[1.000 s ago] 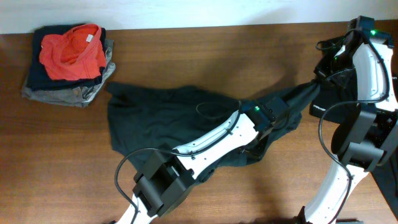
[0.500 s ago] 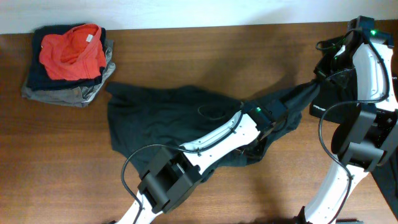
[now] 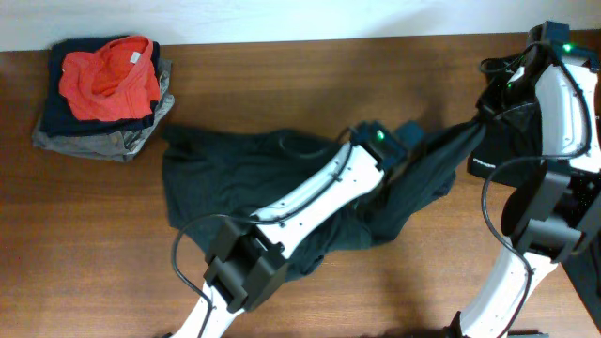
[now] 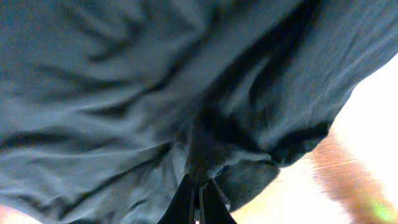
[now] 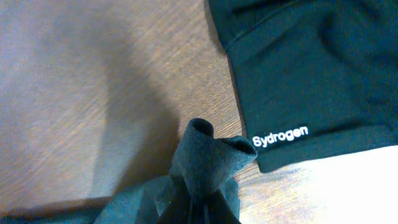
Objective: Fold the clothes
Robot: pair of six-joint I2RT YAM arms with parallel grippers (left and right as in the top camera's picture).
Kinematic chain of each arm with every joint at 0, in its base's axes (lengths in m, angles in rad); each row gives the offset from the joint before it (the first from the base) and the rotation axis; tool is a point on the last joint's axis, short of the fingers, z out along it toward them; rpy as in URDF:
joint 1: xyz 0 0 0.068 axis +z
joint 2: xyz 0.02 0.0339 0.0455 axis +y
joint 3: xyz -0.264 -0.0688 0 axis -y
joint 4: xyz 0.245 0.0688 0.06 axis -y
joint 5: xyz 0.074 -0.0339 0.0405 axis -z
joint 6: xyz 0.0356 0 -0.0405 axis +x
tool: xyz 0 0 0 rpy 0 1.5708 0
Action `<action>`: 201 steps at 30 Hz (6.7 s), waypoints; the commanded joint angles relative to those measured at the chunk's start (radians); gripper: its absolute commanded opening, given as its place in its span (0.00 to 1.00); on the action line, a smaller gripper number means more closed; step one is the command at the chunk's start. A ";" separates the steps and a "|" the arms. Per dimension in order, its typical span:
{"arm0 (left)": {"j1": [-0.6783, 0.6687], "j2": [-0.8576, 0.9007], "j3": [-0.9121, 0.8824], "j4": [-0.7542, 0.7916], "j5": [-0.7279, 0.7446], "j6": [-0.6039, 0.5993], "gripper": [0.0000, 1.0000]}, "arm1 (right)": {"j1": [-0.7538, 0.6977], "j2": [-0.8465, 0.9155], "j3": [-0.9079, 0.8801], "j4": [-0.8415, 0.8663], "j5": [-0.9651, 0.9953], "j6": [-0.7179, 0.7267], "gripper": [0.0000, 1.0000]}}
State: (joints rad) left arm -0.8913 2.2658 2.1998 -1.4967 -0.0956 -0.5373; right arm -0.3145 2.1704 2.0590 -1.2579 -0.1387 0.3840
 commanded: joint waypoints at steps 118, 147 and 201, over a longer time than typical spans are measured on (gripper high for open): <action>0.433 -0.122 -0.139 0.011 0.197 0.238 0.32 | 0.104 -0.266 0.164 -0.359 0.169 -0.114 0.78; 0.436 -0.121 -0.680 0.454 0.196 0.238 0.01 | 0.105 -0.266 0.164 -0.366 0.116 -0.115 0.48; 0.637 -0.532 -0.839 0.389 0.216 0.217 0.04 | 0.106 -0.266 0.164 -0.334 0.059 -0.118 0.49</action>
State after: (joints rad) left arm -0.2253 1.6844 1.3788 -1.1210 0.0704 -0.3504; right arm -0.2096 1.9152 2.2223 -1.5917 -0.0723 0.2619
